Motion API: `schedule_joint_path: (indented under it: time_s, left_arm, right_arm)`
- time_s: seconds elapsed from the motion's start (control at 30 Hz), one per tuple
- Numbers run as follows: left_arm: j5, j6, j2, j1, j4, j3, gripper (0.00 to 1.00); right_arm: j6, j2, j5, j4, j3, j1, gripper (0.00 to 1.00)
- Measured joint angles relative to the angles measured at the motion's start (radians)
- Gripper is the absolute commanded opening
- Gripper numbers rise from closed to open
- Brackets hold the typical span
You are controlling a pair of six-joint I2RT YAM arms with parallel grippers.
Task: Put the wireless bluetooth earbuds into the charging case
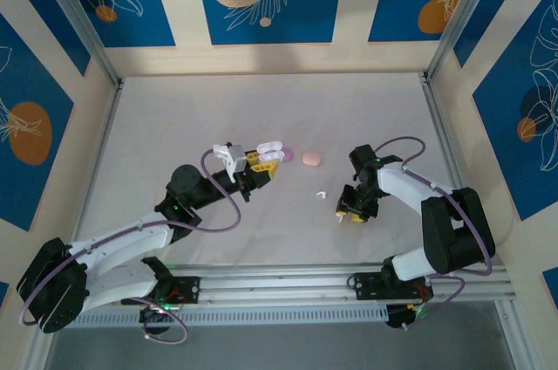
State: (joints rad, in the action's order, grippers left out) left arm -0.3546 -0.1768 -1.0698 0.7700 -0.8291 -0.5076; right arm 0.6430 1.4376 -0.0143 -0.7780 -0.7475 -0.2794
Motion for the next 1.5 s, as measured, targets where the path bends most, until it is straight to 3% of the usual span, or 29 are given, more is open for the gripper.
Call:
schedule_joint_path:
  time_s: [0.47,0.87,1.07,1.27,1.5]
  left_arm:
    - [0.000,0.000,0.000,0.000,0.000,0.000,0.11]
    - [0.001,0.000,0.000,0.000,0.000,0.000,0.12]
    - [0.002,0.000,0.009,0.000,0.008,0.000,0.12]
    - [0.016,0.003,0.045,0.000,0.029,0.000,0.12]
    - [0.017,0.003,0.046,0.000,0.035,0.000,0.12]
  right_arm:
    - [0.009,0.008,-0.005,-0.002,0.011,0.052,0.32]
    - [-0.010,-0.010,0.036,0.015,-0.059,-0.005,0.39]
    - [0.023,0.104,0.089,0.073,-0.145,-0.020,0.43]
    - [0.010,0.222,0.093,0.080,-0.187,-0.035,0.38]
    - [-0.084,0.321,0.066,0.047,-0.327,-0.146,0.35]
